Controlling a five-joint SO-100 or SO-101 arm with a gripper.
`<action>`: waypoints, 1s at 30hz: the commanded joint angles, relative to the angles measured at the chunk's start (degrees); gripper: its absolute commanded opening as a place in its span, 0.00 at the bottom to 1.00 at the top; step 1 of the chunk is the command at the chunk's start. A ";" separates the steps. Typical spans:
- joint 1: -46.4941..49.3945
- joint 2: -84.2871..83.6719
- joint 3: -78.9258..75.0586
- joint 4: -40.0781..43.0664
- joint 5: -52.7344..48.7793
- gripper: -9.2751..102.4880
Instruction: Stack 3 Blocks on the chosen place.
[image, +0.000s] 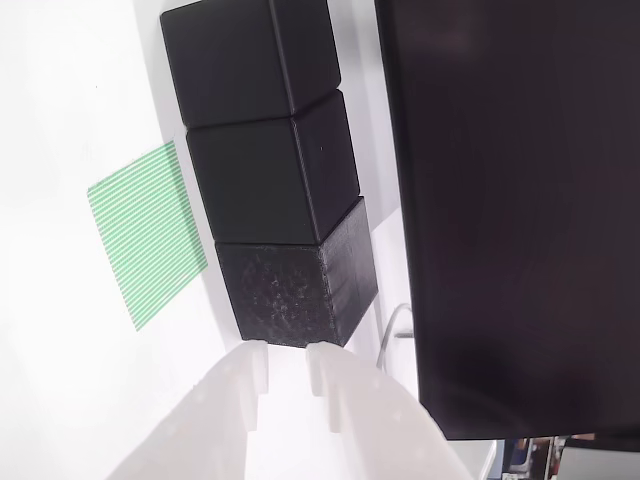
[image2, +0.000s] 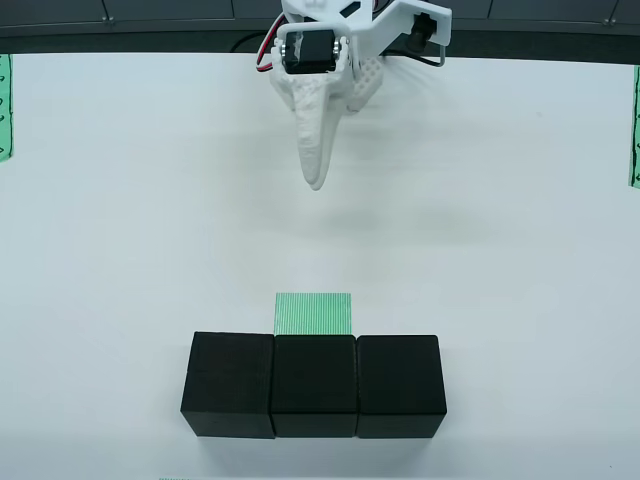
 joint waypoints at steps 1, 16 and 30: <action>0.35 1.05 2.29 0.26 0.35 0.08; -0.53 -2.37 -1.85 0.79 0.26 0.08; 2.46 -31.99 -26.37 -0.18 -0.53 0.08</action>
